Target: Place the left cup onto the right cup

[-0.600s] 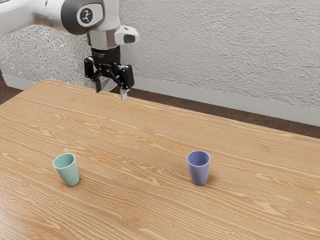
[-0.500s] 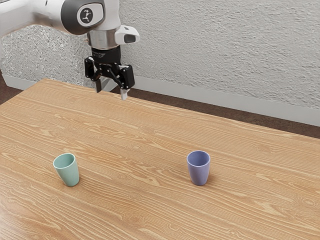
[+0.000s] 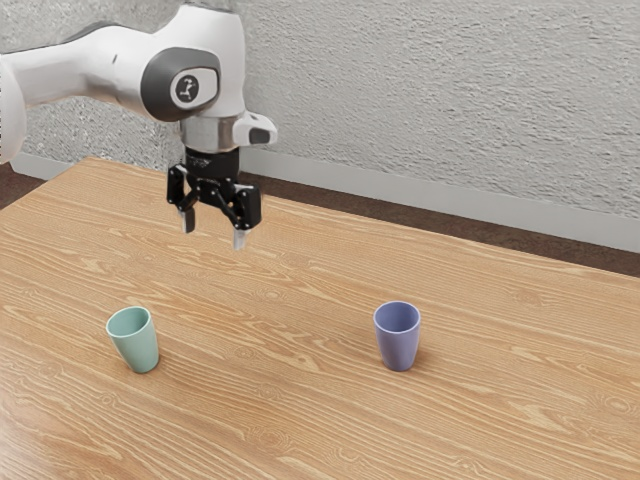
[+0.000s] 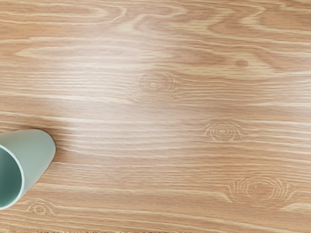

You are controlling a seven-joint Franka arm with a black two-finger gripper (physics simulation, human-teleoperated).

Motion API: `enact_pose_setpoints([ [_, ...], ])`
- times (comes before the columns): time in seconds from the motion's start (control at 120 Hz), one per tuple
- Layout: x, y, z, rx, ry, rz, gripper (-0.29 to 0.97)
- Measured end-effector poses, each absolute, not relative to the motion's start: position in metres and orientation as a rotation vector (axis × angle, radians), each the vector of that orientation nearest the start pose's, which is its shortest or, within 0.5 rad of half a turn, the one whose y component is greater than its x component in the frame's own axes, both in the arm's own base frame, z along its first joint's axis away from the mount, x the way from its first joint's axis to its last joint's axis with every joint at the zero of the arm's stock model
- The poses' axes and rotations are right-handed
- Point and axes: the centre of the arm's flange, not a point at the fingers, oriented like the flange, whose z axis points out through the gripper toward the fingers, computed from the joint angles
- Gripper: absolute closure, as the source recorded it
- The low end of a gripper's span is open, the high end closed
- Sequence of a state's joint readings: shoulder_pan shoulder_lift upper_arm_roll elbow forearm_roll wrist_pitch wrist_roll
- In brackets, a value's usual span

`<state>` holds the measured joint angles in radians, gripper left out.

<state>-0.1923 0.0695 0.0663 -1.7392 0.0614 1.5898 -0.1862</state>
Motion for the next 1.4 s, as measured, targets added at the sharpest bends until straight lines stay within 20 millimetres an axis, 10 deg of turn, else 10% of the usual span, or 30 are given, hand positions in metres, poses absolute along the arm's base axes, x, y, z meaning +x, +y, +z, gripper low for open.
enact_pose_setpoints([
  [0.683,0.539,-0.039,0.393,-3.040,-0.155,0.387,0.00],
  [1.4,0.538,0.059,0.387,-3.049,-0.313,0.355,0.00],
])
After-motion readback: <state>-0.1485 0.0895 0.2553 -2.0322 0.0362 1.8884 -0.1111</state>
